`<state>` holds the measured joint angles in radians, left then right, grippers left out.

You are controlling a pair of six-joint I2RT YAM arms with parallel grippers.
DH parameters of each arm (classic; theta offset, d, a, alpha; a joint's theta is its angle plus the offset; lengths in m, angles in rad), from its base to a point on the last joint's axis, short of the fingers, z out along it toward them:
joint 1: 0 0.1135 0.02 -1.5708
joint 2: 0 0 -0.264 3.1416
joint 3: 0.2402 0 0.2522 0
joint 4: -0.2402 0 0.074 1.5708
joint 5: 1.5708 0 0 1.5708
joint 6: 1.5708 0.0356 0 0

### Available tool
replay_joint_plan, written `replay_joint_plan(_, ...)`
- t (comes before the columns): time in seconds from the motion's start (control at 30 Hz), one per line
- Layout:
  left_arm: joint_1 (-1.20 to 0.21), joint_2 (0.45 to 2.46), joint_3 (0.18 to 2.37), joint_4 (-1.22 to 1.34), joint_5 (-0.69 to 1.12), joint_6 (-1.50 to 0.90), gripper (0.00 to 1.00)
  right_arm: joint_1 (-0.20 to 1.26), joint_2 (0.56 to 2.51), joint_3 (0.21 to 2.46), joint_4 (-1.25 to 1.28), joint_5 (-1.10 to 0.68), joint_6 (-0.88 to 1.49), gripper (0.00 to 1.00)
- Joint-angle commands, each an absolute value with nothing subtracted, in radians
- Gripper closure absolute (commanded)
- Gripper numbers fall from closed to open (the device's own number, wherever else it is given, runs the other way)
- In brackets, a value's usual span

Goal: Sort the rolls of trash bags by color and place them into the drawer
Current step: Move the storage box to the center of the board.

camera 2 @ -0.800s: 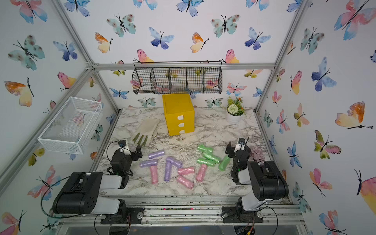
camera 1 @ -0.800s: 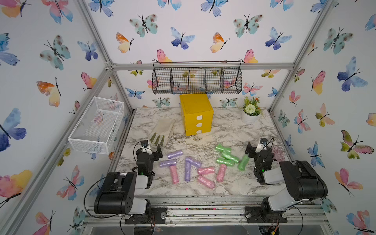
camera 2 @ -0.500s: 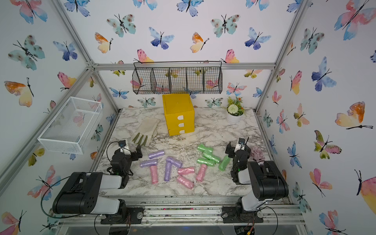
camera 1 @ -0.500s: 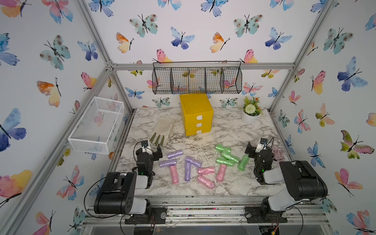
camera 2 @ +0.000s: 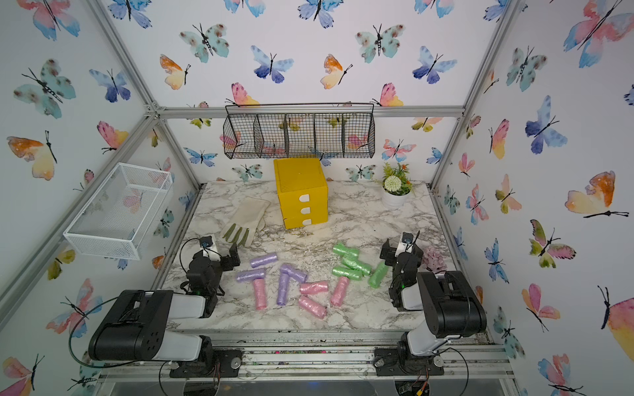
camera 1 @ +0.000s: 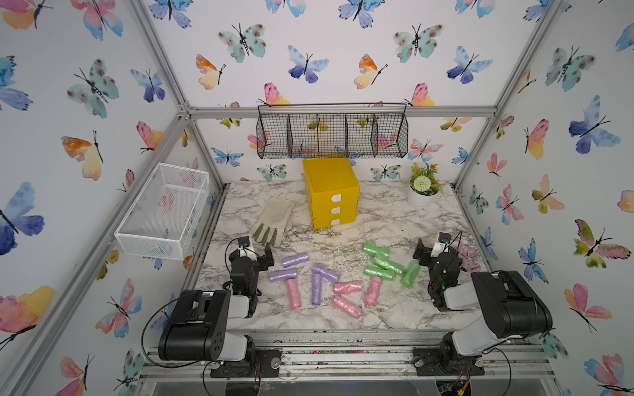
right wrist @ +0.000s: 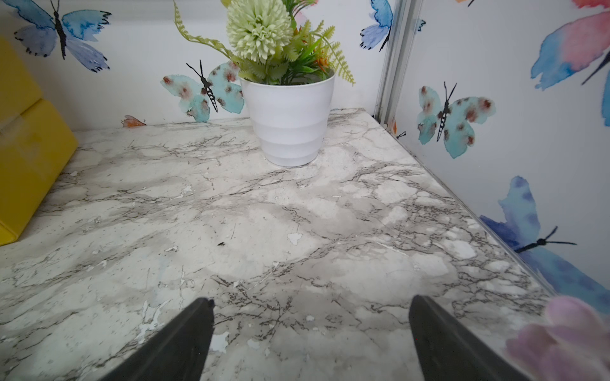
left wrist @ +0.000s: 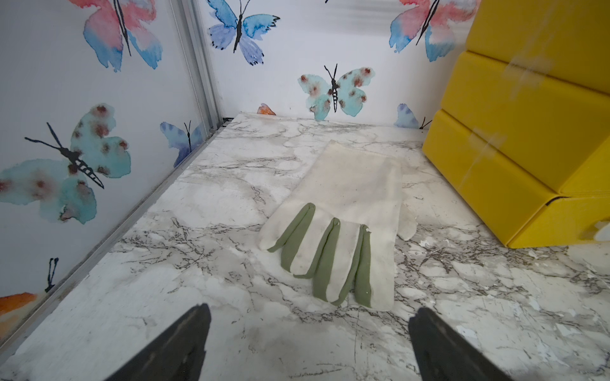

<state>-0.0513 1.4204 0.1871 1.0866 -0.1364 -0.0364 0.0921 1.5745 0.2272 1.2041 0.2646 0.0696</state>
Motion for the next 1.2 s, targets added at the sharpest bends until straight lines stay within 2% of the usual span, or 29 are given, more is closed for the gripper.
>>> replay_joint_plan(0.0,-0.044,1.404,0.207,1.078,-0.128,-0.026,0.02,0.087,1.567,0.239,1.21,0.268,0.074,0.02)
replay_joint_plan(0.63,-0.049,1.388,0.208,1.086,-0.134,-0.016,0.01,0.087,1.552,0.236,1.231,0.239,0.061,0.0)
replay_joint_plan(0.73,-0.053,1.278,0.284,0.882,-0.158,-0.016,0.01,0.087,1.454,0.304,1.03,0.207,0.04,0.0)
replay_joint_plan(0.83,-0.057,1.188,0.378,0.666,-0.203,-0.076,0.04,0.087,1.309,0.364,0.84,0.186,0.051,0.0)
replay_joint_plan(0.97,-0.066,1.109,0.476,0.5,-0.166,-0.142,0.13,0.088,1.127,0.401,0.7,0.135,0.046,0.01)
replay_joint_plan(1.17,-0.163,1.083,0.65,0.221,-0.197,-0.16,0.17,0.087,1.046,0.582,0.31,0.129,0.145,0.02)
